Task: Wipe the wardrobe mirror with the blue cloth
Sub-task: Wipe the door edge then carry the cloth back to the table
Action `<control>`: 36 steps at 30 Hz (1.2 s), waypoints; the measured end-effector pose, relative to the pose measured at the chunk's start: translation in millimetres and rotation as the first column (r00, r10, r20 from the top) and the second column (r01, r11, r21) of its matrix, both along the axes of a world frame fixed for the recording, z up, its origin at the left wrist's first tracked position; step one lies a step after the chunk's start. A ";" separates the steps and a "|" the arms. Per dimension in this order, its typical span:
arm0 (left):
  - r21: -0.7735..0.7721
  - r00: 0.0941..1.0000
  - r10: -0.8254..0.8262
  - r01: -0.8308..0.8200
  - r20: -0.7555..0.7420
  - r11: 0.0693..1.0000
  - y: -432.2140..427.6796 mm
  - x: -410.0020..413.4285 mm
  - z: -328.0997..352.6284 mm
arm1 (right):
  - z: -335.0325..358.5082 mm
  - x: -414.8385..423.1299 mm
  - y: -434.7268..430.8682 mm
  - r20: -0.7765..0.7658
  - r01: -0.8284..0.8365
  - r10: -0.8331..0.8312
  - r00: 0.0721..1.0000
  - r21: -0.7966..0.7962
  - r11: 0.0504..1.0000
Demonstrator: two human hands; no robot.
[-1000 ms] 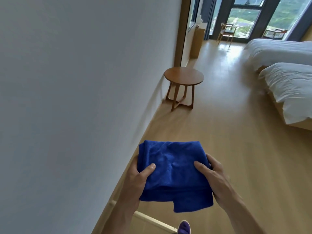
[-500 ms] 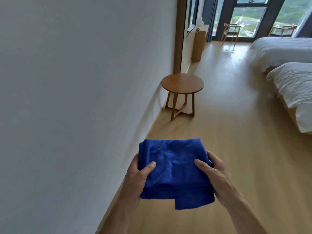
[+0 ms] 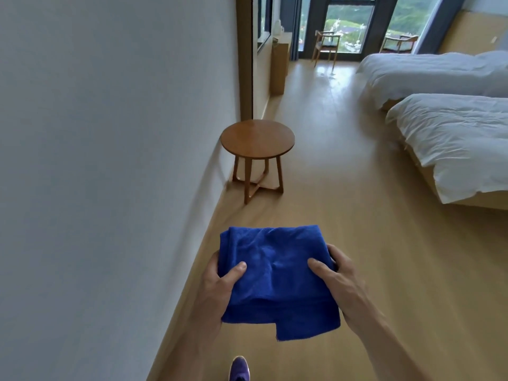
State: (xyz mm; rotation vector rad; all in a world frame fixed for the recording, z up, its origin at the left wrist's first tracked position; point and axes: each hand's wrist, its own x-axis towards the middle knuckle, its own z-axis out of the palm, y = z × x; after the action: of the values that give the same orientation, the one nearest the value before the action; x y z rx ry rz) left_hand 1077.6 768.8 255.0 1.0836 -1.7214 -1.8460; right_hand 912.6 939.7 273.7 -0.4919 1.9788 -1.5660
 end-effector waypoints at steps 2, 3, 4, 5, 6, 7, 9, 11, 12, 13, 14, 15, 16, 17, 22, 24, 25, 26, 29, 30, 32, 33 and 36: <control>0.007 0.999 -0.032 0.032 0.000 0.999 -28.6 -27.5 -1.6 | -0.9 -20.8 -24.3 -0.004 0.034 -0.034 0.999 0.020 0.999; 0.009 0.999 -0.041 0.041 0.002 0.999 -43.4 -41.0 -2.0 | 0.2 -31.3 -36.8 -0.001 0.043 -0.043 0.999 0.028 0.999; 0.011 0.999 -0.047 0.047 0.009 0.999 -57.6 -53.4 -0.8 | 2.5 -41.1 -49.2 0.002 0.048 -0.049 0.999 0.036 0.998; 0.006 0.998 -0.054 0.054 0.016 0.999 -72.4 -64.6 2.3 | 5.4 -50.0 -61.7 0.000 0.057 -0.057 0.998 0.037 0.998; -0.004 0.998 -0.066 0.066 0.014 0.998 -88.0 -75.6 5.6 | 8.3 -59.2 -74.8 -0.007 0.067 -0.067 0.998 0.031 0.997; -0.017 0.997 -0.080 0.080 0.012 0.997 -103.0 -86.1 8.8 | 10.6 -68.5 -87.7 -0.016 0.076 -0.075 0.997 0.022 0.997; -0.051 0.995 -0.097 0.098 0.027 0.994 -131.1 -105.2 13.5 | 13.3 -86.1 -112.6 -0.021 0.091 -0.091 0.996 0.015 0.996; -0.067 0.994 -0.104 0.106 0.032 0.992 -156.6 -120.4 16.0 | 14.3 -100.9 -136.7 -0.013 0.100 -0.100 0.995 0.013 0.995; -0.067 0.994 -0.104 0.106 0.034 0.992 -168.6 -127.7 16.1 | 14.0 -108.7 -149.1 -0.014 0.098 -0.098 0.995 0.015 0.995; -0.057 0.994 -0.099 0.101 0.036 0.993 -180.0 -135.4 15.0 | 13.3 -116.8 -161.4 -0.016 0.096 -0.095 0.995 0.019 0.995; -0.043 0.995 -0.094 0.095 0.040 0.995 -190.9 -143.5 13.7 | 12.6 -125.6 -173.0 -0.020 0.094 -0.094 0.995 0.024 0.995; -0.029 0.995 -0.088 0.090 0.043 0.996 -200.5 -151.8 13.0 | 11.9 -135.0 -184.6 -0.019 0.089 -0.089 0.996 0.026 0.996; -0.017 0.996 -0.081 0.082 0.044 0.996 -209.1 -159.8 12.0 | 10.4 -145.0 -195.6 -0.015 0.081 -0.081 0.997 0.026 0.996; -0.010 0.996 -0.072 0.073 0.044 0.997 -217.8 -168.4 9.9 | 8.0 -155.6 -206.0 -0.009 0.073 -0.072 0.997 0.025 0.997; -0.021 0.998 -0.011 0.012 0.060 1.000 -260.8 -225.1 1.4 | -7.0 -221.2 -257.9 0.003 0.035 -0.035 0.999 0.017 0.999; -0.029 0.996 0.015 -0.012 0.086 1.000 -276.5 -254.7 0.5 | -10.8 -255.2 -278.2 0.017 0.012 -0.012 1.000 0.012 1.000; -0.030 0.995 0.024 -0.022 0.099 0.999 -284.0 -269.9 1.1 | -11.1 -272.5 -288.1 0.026 0.006 -0.006 1.000 0.016 1.000; -0.029 0.994 0.031 -0.028 0.105 0.999 -291.2 -285.1 2.9 | -10.5 -289.5 -297.2 0.034 0.004 -0.005 0.999 0.019 1.000; -0.026 0.993 0.050 -0.048 0.108 0.999 -312.6 -334.0 11.8 | -5.0 -342.3 -320.8 0.032 -0.026 0.026 0.999 0.013 1.000; -0.029 0.993 0.055 -0.052 0.102 0.998 -319.2 -351.1 14.0 | -1.8 -360.2 -327.9 0.026 -0.037 0.037 0.999 0.010 0.999; -0.038 0.995 0.051 -0.048 0.090 0.998 -329.7 -384.2 19.5 | 4.6 -394.6 -339.5 0.017 -0.043 0.043 0.999 0.008 0.999; -0.035 0.995 0.043 -0.040 0.086 0.999 -333.5 -398.7 22.2 | 6.6 -409.7 -343.7 0.013 -0.039 0.039 0.999 0.004 0.999; -0.009 0.998 0.021 -0.020 0.054 1.000 -344.8 -439.1 26.7 | 8.9 -450.2 -353.9 0.011 -0.027 0.027 1.000 -0.011 1.000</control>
State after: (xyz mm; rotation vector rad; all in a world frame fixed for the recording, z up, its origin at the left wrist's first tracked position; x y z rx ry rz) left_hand 638.5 424.0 281.7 1.1535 -1.7400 -1.8112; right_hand 462.3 585.8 282.6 -0.5112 1.9491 -1.5601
